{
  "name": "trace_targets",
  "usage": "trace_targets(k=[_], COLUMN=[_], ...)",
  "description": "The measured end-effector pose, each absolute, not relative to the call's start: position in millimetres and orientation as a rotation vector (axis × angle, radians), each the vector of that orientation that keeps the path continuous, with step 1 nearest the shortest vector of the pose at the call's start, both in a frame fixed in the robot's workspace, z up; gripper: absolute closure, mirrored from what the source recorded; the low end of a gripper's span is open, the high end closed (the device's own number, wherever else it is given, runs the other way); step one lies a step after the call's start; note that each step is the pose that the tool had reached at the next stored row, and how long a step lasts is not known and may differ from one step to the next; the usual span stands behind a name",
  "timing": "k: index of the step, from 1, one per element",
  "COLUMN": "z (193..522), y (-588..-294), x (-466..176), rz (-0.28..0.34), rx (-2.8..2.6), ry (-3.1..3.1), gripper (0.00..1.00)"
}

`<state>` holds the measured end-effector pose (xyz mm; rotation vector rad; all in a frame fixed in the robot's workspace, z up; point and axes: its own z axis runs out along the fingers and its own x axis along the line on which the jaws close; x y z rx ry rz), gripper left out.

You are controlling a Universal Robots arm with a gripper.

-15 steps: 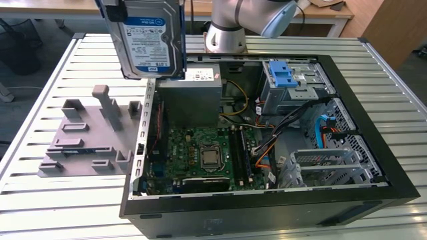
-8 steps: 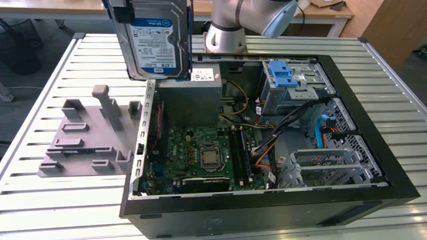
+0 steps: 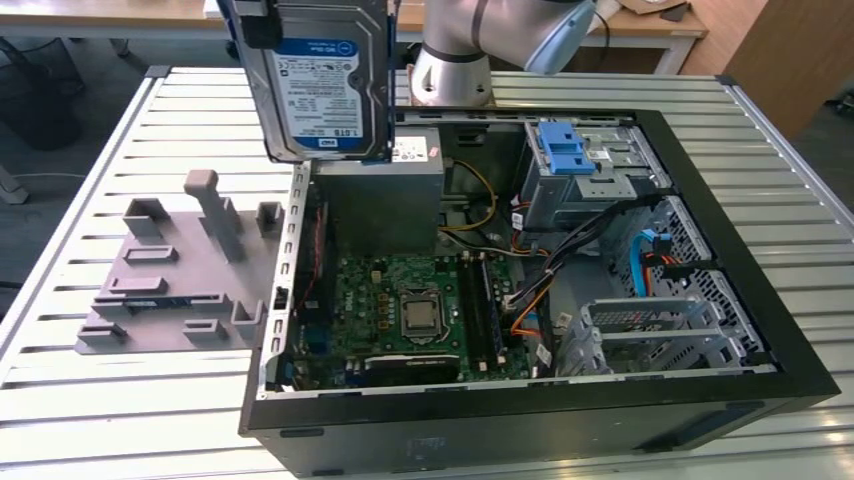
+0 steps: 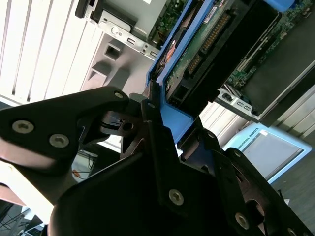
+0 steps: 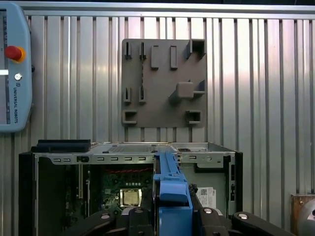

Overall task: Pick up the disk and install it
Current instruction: 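Pick up the disk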

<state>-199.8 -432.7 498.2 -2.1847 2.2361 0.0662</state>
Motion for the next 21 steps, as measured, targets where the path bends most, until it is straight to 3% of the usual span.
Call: trace_targets(k=[21], z=[498.2], y=[-440.3], x=[-170.6], rz=[0.068], rx=[-2.185], ry=[2.237], gripper=[0.63])
